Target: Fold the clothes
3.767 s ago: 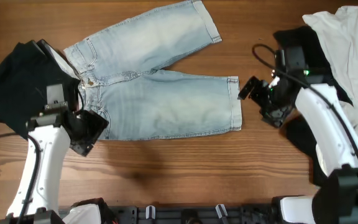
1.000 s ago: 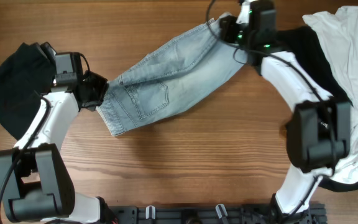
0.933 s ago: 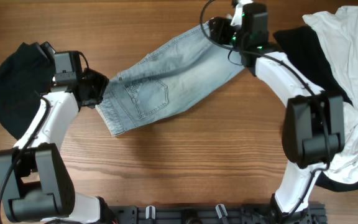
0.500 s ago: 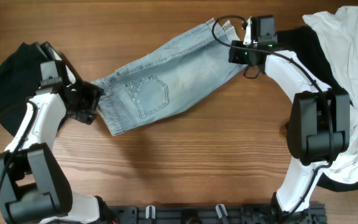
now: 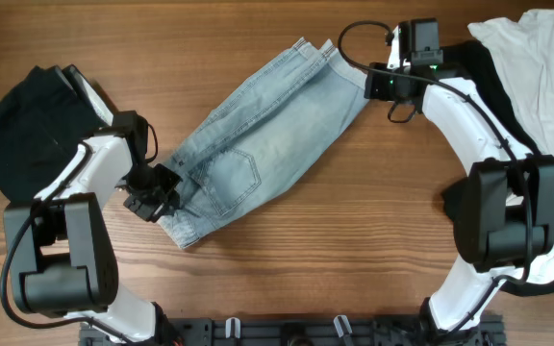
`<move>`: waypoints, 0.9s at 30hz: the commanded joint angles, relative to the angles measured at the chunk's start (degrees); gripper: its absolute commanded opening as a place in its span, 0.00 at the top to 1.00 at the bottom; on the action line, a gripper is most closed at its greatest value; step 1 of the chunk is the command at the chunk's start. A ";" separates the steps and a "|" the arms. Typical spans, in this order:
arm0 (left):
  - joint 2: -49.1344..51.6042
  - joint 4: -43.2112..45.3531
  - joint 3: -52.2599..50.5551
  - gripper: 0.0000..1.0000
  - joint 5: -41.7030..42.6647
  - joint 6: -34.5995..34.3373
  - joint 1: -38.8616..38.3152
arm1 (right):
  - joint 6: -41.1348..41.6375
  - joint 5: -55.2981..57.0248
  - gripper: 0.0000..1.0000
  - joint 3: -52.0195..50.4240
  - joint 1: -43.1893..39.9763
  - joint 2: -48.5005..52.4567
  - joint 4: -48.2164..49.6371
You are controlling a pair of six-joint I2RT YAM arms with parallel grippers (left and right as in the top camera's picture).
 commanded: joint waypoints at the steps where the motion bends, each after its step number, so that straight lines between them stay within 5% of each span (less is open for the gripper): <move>1: 0.90 -1.07 -0.68 0.58 -4.11 1.51 0.26 | -4.00 0.98 0.46 0.35 -0.17 -0.42 0.44; 3: 0.90 -1.07 -0.68 0.46 -4.11 1.49 0.26 | -4.22 0.26 0.46 0.35 -0.17 1.25 0.35; 13: 0.90 -0.61 -0.68 0.45 -4.09 1.51 0.26 | 2.47 -16.06 0.31 0.35 -0.15 13.20 9.86; 15: 0.90 -0.59 -0.68 0.44 -4.09 1.51 0.26 | 5.60 -19.26 0.37 0.35 0.07 15.39 14.32; 17: 0.90 0.72 -0.68 0.45 -4.09 1.49 0.26 | 5.70 -15.10 0.78 0.35 0.11 15.74 12.85; 18: 0.90 1.68 -0.68 0.44 -4.09 1.49 0.26 | 7.45 -11.26 0.91 0.37 -0.11 15.28 10.38; 23: 0.92 9.53 -0.63 0.41 -4.07 1.51 0.26 | 16.24 1.49 0.96 0.37 -2.45 5.20 -19.82; 27: 0.90 14.80 -0.42 0.39 -4.04 1.49 0.46 | 18.34 4.63 0.95 0.35 -2.14 0.59 -30.75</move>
